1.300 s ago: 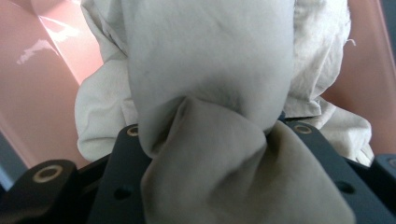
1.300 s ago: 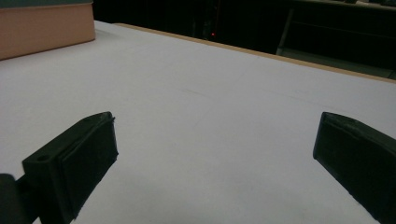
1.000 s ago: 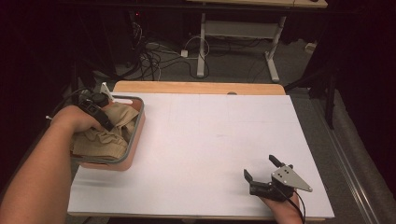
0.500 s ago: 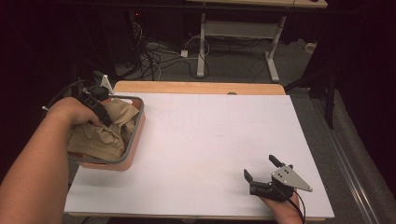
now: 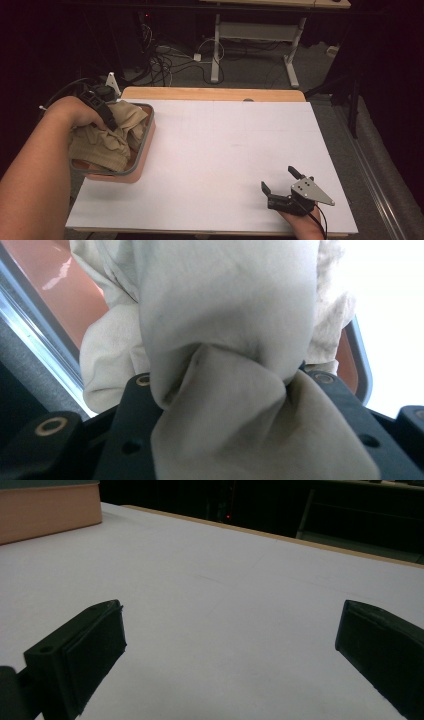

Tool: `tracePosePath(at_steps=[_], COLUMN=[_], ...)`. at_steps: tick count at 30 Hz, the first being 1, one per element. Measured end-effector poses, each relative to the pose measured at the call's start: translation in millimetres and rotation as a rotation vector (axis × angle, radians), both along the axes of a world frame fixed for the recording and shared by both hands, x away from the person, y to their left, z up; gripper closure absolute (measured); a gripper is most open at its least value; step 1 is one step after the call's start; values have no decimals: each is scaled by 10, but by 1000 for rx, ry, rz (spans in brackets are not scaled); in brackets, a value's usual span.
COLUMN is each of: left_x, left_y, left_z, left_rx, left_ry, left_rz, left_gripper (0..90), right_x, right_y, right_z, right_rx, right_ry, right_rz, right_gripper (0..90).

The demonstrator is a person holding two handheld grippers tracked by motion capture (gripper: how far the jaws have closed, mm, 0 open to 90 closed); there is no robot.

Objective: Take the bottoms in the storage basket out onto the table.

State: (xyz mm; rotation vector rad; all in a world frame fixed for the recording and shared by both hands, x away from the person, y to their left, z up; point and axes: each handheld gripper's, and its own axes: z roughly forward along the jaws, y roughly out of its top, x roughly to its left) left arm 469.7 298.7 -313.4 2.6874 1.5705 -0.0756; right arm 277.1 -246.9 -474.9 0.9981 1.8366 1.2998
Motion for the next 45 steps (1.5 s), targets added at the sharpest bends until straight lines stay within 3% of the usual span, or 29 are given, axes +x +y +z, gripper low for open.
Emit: tracePosePath(at_steps=[16,26,35,45], left_x=[-54,-108,-139,-127], left_y=[-57,-121,-287,-565], left_z=[302,519,640,633], left_rx=[-4,-16,-20,-41], left_ry=[-2,-28,-44,-48], left_rz=[-2,-1,-12,-53], left_gripper=[605,605,605,604], right_x=[-6,-14,-13,-15], right_y=[2,21,13,3], right_z=[5,6,2,4], right_rx=[0,-2,-3,-1], right_ry=[-2,-1,-1,-3], right_rz=[-2,-2,-5,-4], right_gripper=[7,7,7,7])
